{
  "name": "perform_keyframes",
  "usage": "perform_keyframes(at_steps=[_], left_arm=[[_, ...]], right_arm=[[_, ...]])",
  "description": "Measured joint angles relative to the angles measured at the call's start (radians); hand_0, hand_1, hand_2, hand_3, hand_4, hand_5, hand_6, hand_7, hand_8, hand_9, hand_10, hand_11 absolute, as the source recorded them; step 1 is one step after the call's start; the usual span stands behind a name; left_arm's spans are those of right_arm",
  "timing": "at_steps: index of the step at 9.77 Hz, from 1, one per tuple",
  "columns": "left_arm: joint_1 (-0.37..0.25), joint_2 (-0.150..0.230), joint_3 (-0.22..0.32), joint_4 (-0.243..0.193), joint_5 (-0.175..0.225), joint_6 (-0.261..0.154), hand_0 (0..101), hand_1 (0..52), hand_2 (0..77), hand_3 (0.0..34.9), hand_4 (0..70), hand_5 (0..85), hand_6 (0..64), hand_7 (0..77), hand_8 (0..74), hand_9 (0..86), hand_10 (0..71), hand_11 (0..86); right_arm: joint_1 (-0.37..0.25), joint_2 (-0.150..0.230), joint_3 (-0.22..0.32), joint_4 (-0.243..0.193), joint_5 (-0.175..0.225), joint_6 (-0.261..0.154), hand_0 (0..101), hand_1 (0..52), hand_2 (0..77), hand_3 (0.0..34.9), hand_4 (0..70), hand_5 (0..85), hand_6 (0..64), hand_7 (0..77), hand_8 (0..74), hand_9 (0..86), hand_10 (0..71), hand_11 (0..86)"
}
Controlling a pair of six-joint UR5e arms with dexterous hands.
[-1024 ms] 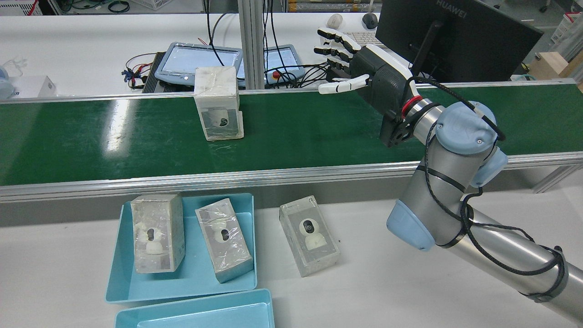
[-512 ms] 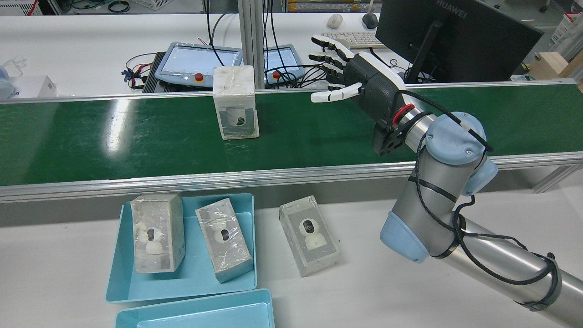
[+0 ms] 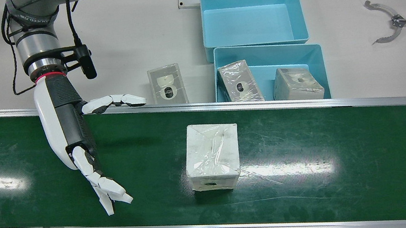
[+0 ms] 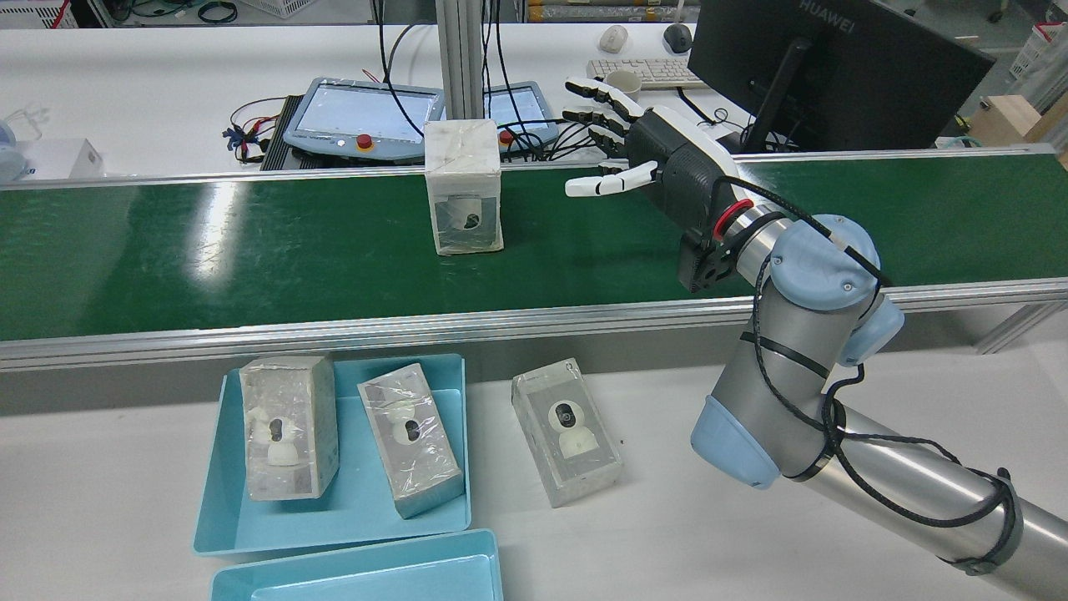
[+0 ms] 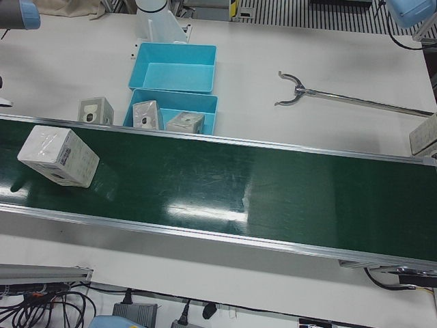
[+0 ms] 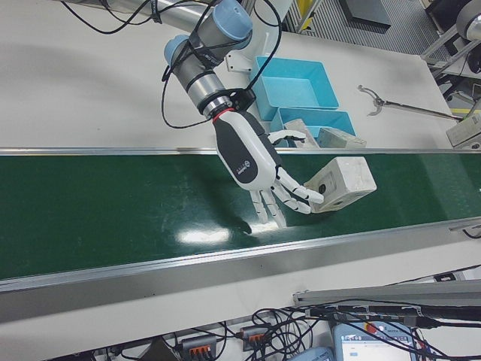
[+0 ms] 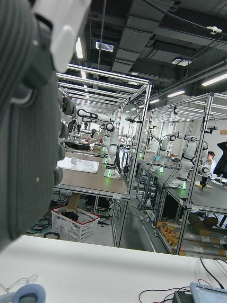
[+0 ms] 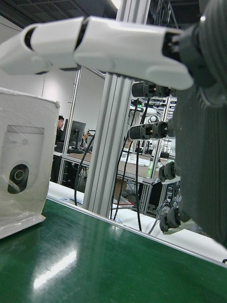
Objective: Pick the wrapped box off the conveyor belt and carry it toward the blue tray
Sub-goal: 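Hold the open right hand over the belt while the wrapped box approaches, then close the right hand fingers around the white wrapped box and lift it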
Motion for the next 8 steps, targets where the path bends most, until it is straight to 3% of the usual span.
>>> perform_keyframes(at_steps=[8], left_arm=[[0.0,0.0,0.0,0.0,0.0,0.0,0,0.0,0.5,0.0,0.0,0.5,0.0,0.5,0.5,0.0,0.5,0.0]], right_arm=[[-0.01,0.015,-0.038,0.012,0.013,0.001,45,13.6,19.6,30.1,4.9,19.6,0.0,19.6,1.1,6.0,2.7,6.5]])
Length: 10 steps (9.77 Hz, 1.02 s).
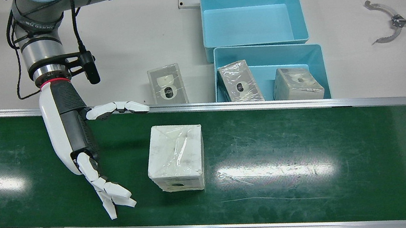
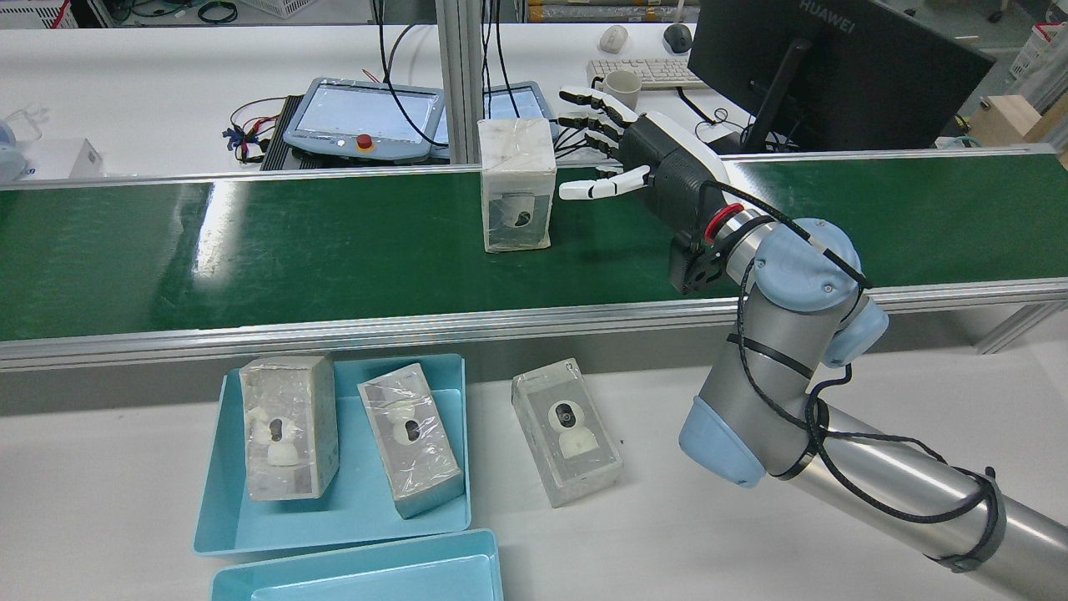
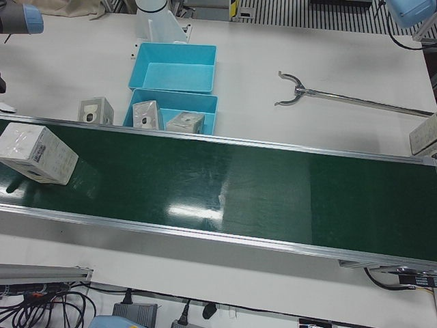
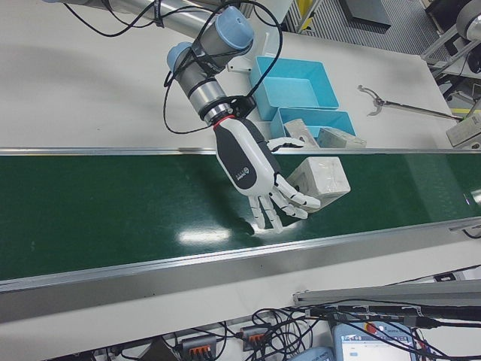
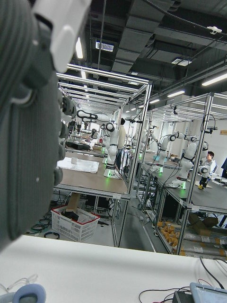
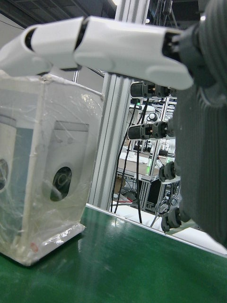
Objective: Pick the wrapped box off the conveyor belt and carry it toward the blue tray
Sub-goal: 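Close the right hand fingers around the white wrapped box and lift it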
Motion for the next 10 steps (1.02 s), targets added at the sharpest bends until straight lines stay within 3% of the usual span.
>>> perform_keyframes(at_steps=[6,7,8,9,10], left_arm=[[0.0,0.0,0.0,0.0,0.0,0.0,0,0.0,1.1,0.0,0.0,0.5,0.0,0.5,0.0,0.5,0.5,0.0],[0.0,0.0,0.0,0.0,0.0,0.0,0,0.0,1.1,0.0,0.0,0.5,0.0,0.5,0.5,0.5,0.5,0.0],[0.0,0.0,0.0,0.0,0.0,0.0,0,0.0,1.1,0.0,0.0,0.5,0.0,0.5,0.5,0.5,0.5,0.0],[0.0,0.0,0.0,0.0,0.0,0.0,0,0.0,0.5,0.0,0.5,0.5,0.0,0.5,0.5,0.0,0.5,0.0],[0.0,0.0,0.0,0.0,0.0,0.0,0,0.0,1.1,0.0,0.0,0.5,0.0,0.5,0.5,0.0,0.5,0.0]], right_arm=[[-0.015,0.016,-0.024,0.002,0.014,0.003,45,13.6,20.2,30.1,6.5,20.7,0.0,19.6,1.1,6.0,4.9,8.7],[-0.017,0.018,-0.024,0.002,0.021,0.005,43,9.8,21.8,30.4,13.6,27.8,0.0,24.5,0.5,6.0,8.2,12.0],[-0.018,0.019,-0.024,0.002,0.026,0.006,43,8.7,23.5,30.3,19.6,37.1,8.2,32.2,9.8,12.5,13.6,18.5],[-0.019,0.019,-0.021,0.002,0.028,0.009,48,4.4,25.6,31.9,22.4,50.2,20.2,46.9,30.0,32.2,22.4,27.8],[-0.019,0.018,-0.007,0.001,0.029,0.013,48,4.4,25.6,31.9,22.4,50.2,20.2,46.9,30.0,32.2,22.4,27.8]])
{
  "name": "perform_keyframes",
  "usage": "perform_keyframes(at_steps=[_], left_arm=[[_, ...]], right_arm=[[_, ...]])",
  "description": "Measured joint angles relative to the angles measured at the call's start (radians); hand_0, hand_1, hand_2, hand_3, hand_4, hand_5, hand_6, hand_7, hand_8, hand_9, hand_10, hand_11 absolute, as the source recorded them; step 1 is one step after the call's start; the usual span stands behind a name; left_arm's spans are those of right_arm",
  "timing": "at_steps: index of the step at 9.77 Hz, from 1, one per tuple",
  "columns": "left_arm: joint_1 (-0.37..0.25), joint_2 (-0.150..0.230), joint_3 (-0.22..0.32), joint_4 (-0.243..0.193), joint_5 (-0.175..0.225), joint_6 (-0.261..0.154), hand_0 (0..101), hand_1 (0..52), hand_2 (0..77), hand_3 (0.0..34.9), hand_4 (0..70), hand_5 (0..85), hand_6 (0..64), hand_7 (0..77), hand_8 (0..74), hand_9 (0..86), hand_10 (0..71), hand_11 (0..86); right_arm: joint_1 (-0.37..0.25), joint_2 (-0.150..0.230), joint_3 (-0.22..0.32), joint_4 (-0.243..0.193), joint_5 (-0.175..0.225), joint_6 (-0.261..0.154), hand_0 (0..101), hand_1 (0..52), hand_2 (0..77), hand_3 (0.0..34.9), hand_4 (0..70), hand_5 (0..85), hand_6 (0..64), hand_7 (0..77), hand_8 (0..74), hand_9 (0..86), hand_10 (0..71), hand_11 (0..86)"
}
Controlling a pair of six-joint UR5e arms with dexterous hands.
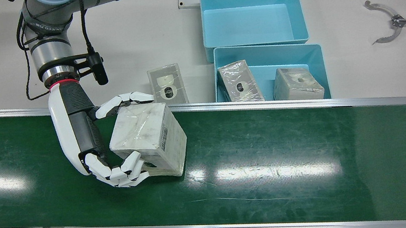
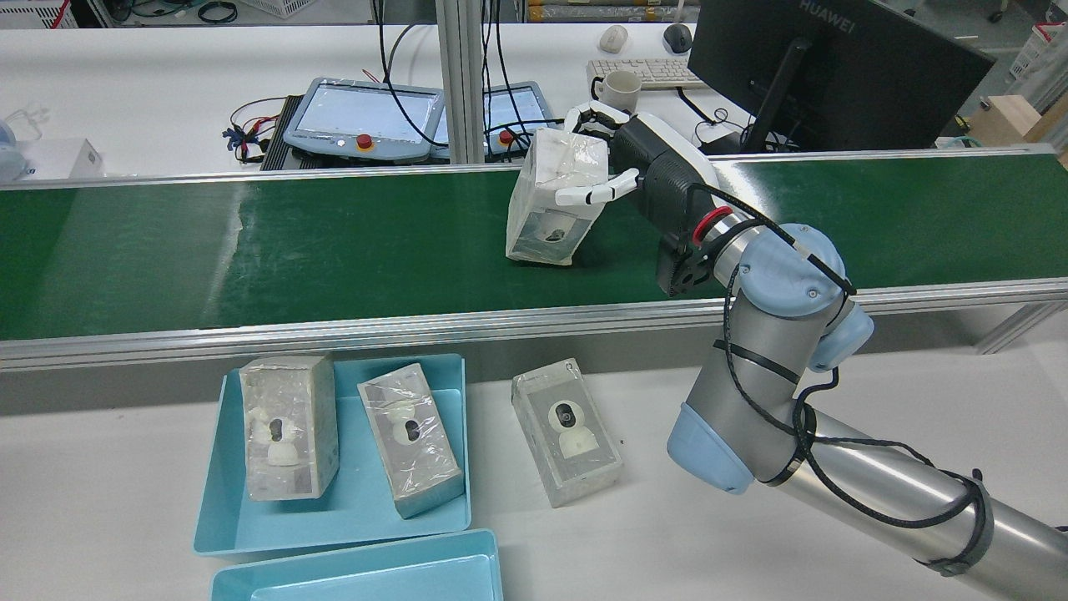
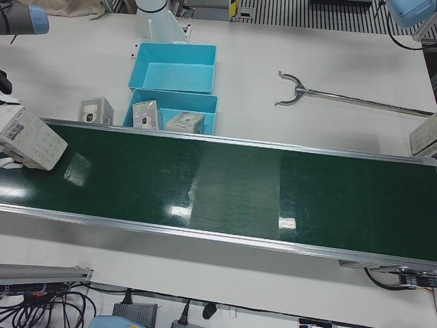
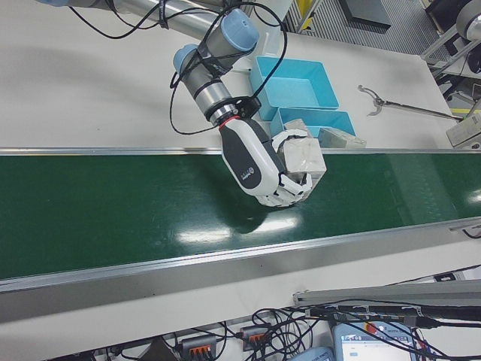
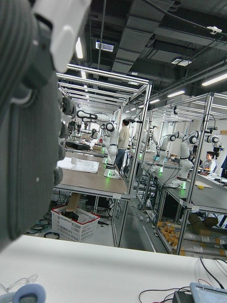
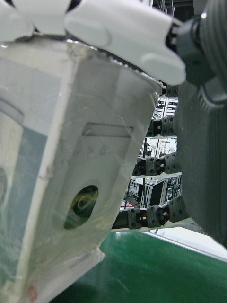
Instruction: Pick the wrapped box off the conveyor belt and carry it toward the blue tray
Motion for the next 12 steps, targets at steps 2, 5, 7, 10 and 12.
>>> perform_keyframes(at_steps=[2,5,7,10,12], left_arm=[[0.0,0.0,0.0,0.0,0.0,0.0,0,0.0,0.5,0.0,0.0,1.1,0.5,0.5,0.5,0.5,0.0,0.0],[0.0,0.0,0.0,0.0,0.0,0.0,0,0.0,0.5,0.0,0.0,0.5,0.0,0.5,0.5,0.0,0.5,0.0],[0.0,0.0,0.0,0.0,0.0,0.0,0,0.0,0.5,0.0,0.0,0.5,0.0,0.5,0.5,0.0,0.0,0.0],[0.0,0.0,0.0,0.0,0.0,0.0,0,0.0,0.5,0.0,0.0,0.5,0.0,0.5,0.5,0.0,0.5,0.0],[0.0,0.0,0.0,0.0,0.0,0.0,0,0.0,0.5,0.0,0.0,0.5,0.0,0.5,0.5,0.0,0.0,0.0]], right_arm=[[-0.01,0.0,0.077,-0.003,0.002,0.0,48,3.3,28.4,30.2,20.2,56.7,19.6,57.8,25.1,44.7,31.6,37.1],[-0.132,-0.004,0.264,-0.013,0.09,-0.033,47,14.7,44.7,28.6,28.9,66.5,19.6,57.8,21.8,37.6,28.4,41.5],[-0.26,-0.005,0.344,-0.013,0.167,-0.076,48,17.5,42.5,30.0,31.6,68.2,16.9,51.3,14.2,27.3,21.8,31.6],[-0.378,-0.001,0.38,-0.009,0.217,-0.123,47,16.4,38.7,30.2,29.5,61.1,11.4,38.7,6.5,16.4,16.9,26.2],[-0.328,-0.025,0.39,-0.021,0.209,-0.132,47,19.1,34.4,30.1,27.8,50.2,0.0,17.5,0.0,1.6,4.4,10.9]])
